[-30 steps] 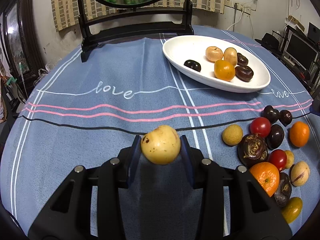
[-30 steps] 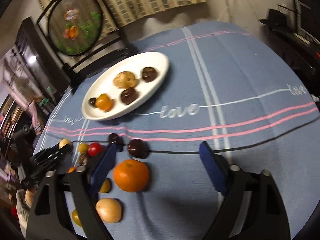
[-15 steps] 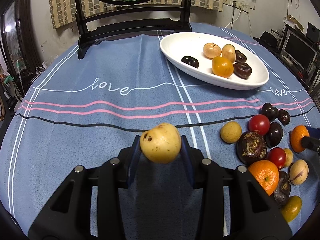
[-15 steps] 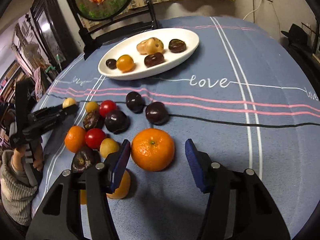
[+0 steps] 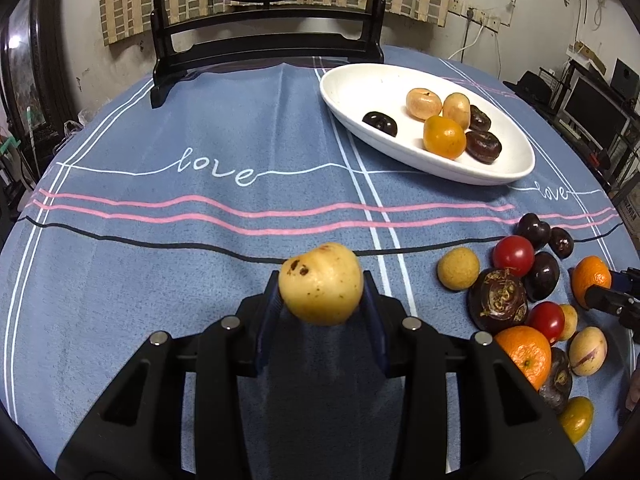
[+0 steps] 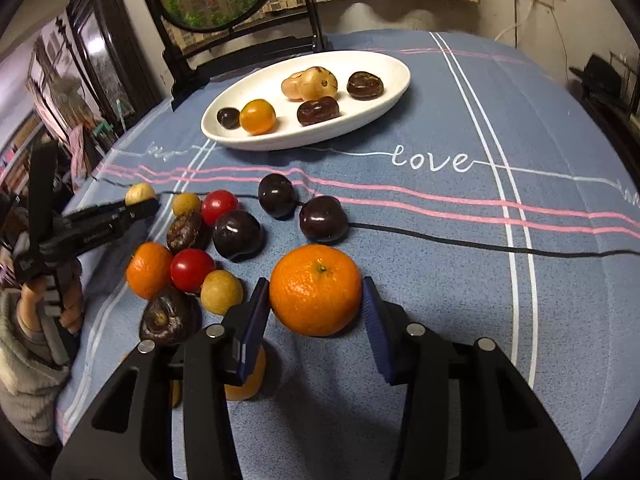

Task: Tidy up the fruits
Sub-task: 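Grasp a large orange with the right tool while the left tool holds the pale fruit, then lower the pale fruit and orange onto the white plate and open both tools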

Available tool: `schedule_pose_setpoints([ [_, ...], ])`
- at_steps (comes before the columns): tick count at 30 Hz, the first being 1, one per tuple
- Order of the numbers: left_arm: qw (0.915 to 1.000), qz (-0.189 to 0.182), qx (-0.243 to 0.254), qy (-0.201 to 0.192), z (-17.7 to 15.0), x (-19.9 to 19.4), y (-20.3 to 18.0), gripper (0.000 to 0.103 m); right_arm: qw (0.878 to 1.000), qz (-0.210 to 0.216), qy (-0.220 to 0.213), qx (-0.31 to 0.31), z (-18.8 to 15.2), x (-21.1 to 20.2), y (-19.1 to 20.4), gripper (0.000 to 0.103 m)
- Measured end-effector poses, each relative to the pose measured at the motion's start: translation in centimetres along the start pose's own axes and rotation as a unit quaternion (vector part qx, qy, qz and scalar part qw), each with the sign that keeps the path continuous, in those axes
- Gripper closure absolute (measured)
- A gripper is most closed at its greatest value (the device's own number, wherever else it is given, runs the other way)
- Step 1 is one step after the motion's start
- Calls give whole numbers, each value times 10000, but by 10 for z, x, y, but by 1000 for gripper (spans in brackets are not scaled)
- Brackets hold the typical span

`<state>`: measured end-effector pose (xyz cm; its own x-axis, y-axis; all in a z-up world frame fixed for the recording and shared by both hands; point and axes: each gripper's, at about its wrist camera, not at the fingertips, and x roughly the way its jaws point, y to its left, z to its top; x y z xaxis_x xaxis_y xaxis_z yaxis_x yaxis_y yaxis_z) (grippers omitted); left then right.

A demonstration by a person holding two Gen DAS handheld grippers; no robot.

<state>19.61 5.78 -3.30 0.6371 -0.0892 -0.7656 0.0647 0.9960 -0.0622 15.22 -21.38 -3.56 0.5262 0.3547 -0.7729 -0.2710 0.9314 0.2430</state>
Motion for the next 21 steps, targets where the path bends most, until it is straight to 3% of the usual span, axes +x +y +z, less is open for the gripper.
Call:
schedule_pose_setpoints([
  [13,9979,-96,48,-638,4,-42,-15,64,9958,264,-530,692,9,-24,-28,57],
  [17,9954,68,143,-942,17,-56,-29,64,9939,379,-706,756,12,-33,-28,57],
  [21,9947,97,216,-1002,41,-56,-39,64,9920,508,-853,782,27,-42,-24,57],
])
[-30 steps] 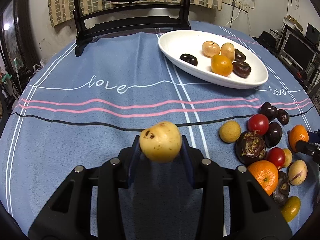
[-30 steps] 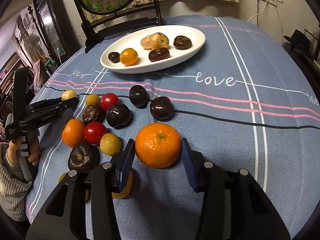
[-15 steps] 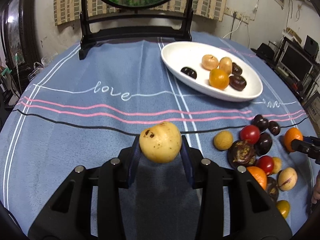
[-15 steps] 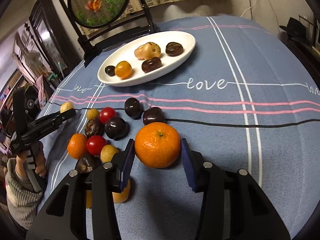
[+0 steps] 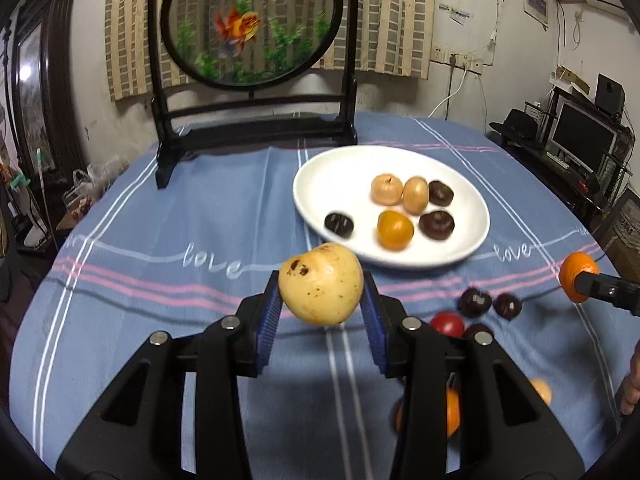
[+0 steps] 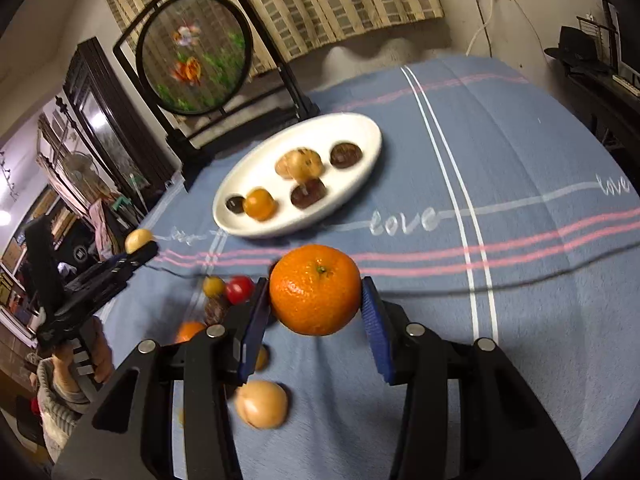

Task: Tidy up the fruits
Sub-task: 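Lower the pale fruit and orange onto the white plate and open both tools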

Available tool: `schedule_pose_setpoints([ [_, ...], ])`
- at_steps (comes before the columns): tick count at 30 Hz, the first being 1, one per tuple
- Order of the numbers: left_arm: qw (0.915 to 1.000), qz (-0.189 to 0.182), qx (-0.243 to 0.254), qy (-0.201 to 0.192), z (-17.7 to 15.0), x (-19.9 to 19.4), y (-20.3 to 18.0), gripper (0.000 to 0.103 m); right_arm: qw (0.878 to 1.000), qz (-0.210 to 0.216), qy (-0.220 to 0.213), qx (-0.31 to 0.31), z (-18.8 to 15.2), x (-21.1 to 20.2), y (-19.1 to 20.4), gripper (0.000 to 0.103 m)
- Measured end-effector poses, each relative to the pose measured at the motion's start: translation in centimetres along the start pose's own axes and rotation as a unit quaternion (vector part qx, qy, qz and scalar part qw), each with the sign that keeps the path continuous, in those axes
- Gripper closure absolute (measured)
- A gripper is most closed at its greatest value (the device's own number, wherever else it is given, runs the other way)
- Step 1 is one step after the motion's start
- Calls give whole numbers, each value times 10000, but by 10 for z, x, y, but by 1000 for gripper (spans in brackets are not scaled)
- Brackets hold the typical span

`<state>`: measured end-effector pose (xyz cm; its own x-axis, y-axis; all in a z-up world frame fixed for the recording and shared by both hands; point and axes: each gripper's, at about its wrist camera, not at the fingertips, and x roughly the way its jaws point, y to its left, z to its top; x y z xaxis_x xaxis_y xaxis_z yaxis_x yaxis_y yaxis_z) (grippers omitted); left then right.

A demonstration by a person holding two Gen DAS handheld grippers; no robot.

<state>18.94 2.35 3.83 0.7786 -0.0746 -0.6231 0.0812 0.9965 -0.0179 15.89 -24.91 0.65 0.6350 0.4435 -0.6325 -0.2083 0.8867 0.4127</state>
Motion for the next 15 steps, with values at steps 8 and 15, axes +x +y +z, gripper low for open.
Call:
schedule_pose_setpoints([
  [8,9999,86,83,-90,42,31,-11,64,9996,-92,-190,-199,68,9,22,57],
  [15,9999,106,52,6,69,78,-13,64,9994,130,-209,-224,108,51,34,57],
])
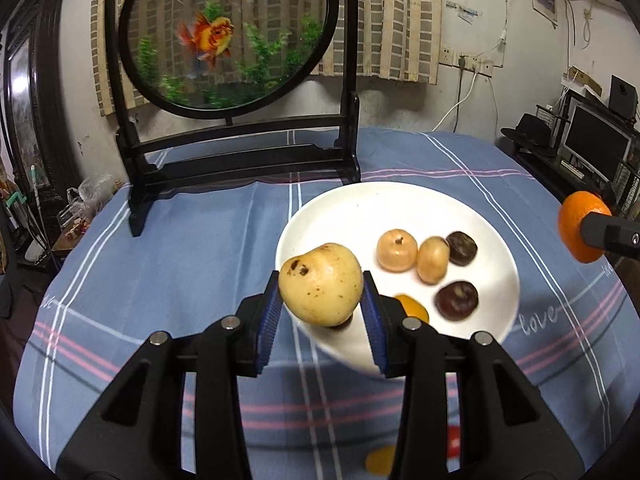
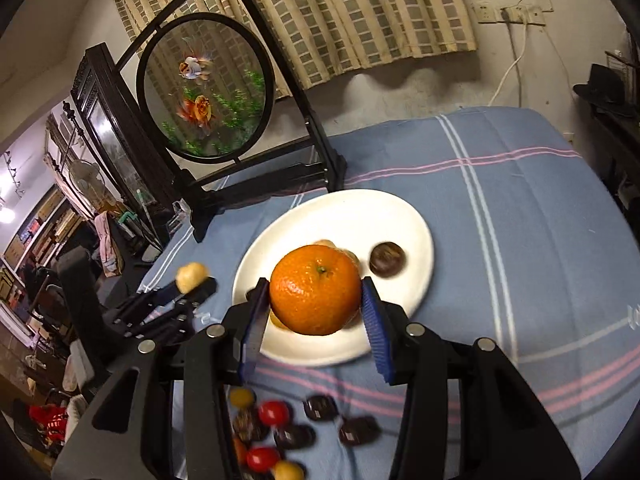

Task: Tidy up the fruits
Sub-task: 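Lower the pale fruit and orange onto the white plate and open both tools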

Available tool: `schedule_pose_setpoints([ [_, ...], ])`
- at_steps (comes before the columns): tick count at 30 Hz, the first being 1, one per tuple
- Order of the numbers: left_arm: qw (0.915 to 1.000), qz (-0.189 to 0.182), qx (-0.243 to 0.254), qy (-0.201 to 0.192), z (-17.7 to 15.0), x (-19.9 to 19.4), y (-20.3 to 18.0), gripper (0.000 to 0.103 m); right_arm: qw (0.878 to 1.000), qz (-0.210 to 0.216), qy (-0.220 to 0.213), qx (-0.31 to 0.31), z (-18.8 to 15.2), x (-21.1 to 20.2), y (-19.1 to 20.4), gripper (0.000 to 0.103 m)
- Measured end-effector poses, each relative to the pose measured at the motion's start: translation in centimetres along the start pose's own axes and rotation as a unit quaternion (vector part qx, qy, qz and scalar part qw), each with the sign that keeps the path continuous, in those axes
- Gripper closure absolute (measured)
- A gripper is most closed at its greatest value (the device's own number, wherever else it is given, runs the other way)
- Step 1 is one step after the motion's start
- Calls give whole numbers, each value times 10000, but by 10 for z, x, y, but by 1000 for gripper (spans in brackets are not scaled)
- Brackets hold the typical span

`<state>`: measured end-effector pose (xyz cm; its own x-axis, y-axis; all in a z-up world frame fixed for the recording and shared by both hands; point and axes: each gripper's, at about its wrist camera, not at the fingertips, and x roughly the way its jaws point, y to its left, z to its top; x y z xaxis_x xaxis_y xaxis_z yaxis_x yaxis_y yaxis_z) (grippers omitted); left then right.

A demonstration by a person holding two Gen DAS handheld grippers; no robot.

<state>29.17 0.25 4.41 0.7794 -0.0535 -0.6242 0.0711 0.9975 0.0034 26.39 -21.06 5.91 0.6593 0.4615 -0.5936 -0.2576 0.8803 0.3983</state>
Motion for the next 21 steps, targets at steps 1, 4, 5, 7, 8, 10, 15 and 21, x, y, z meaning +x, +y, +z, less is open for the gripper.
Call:
schedule_pose_setpoints([
  [1,10000,15,9,5,2,6,0,64,10000,24,20,10,2,7,0,57],
  [4,10000,2,-9,34,8,24,0,64,9997,37,228,0,2,29,-6,57],
  [5,10000,-27,-29,49,10,29,1,64,9995,19,316,4,2,36,-9,57],
  [7,9999,-63,-57,89,11,39,1,64,9993,-71,379,27,1,44,-16,57],
  [8,9999,-57,-33,111,10,44,1,64,9990,-142,429,43,1,50,-21,57],
  [10,9999,-33,20,165,10,54,-1,64,9985,-199,507,83,-1,56,-26,57],
  [15,9997,-83,15,247,8,66,0,64,9974,-308,650,97,-4,70,-32,57],
  [21,9996,-81,-25,261,9,69,2,64,9965,-358,746,77,-6,79,-34,57],
])
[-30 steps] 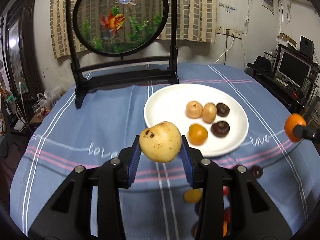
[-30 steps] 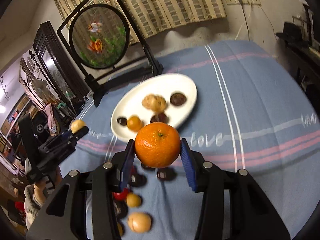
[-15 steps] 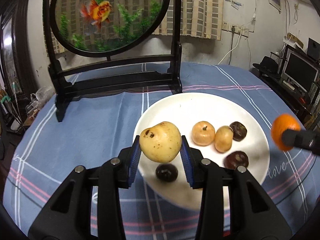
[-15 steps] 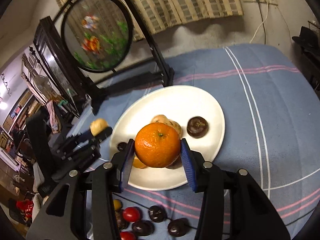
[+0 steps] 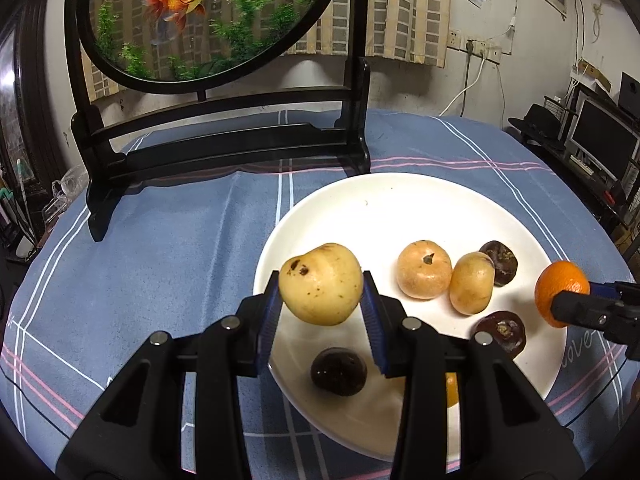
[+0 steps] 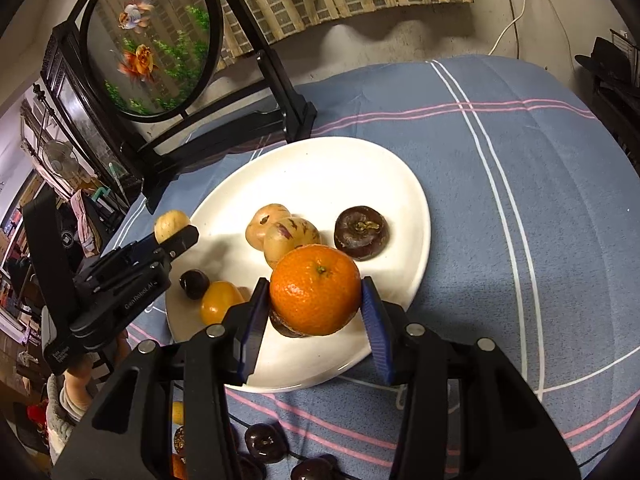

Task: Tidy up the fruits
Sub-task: 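Lower the pale fruit and orange onto the white plate and open both tools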

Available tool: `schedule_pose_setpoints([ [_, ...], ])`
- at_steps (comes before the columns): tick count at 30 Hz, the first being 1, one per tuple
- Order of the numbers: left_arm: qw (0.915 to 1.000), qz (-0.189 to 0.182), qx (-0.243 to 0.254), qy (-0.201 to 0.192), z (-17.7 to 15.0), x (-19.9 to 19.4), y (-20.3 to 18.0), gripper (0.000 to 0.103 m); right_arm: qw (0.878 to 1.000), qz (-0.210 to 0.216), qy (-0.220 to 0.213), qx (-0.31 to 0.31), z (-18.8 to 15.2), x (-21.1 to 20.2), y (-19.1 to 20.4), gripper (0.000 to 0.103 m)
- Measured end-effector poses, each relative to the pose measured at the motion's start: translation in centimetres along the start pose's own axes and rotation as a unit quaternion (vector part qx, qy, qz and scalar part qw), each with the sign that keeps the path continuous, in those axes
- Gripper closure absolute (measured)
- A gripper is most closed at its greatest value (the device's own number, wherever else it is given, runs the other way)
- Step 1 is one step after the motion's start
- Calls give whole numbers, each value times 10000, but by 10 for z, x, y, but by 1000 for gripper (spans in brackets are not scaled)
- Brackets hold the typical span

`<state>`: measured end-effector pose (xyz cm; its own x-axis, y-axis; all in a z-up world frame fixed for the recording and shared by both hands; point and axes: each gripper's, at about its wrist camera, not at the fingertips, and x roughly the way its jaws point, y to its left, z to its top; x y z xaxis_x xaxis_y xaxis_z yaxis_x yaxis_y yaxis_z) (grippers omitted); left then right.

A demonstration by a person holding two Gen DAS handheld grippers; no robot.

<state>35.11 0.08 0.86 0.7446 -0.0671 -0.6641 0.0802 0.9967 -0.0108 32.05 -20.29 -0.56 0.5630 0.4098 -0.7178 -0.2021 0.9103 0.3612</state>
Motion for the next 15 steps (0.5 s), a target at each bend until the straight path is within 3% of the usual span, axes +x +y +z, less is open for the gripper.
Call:
schedule_pose_setpoints([
  [15,9999,8,73,72,-2,5,-5,62,9999,-153,80,2,0,8,-2,56],
])
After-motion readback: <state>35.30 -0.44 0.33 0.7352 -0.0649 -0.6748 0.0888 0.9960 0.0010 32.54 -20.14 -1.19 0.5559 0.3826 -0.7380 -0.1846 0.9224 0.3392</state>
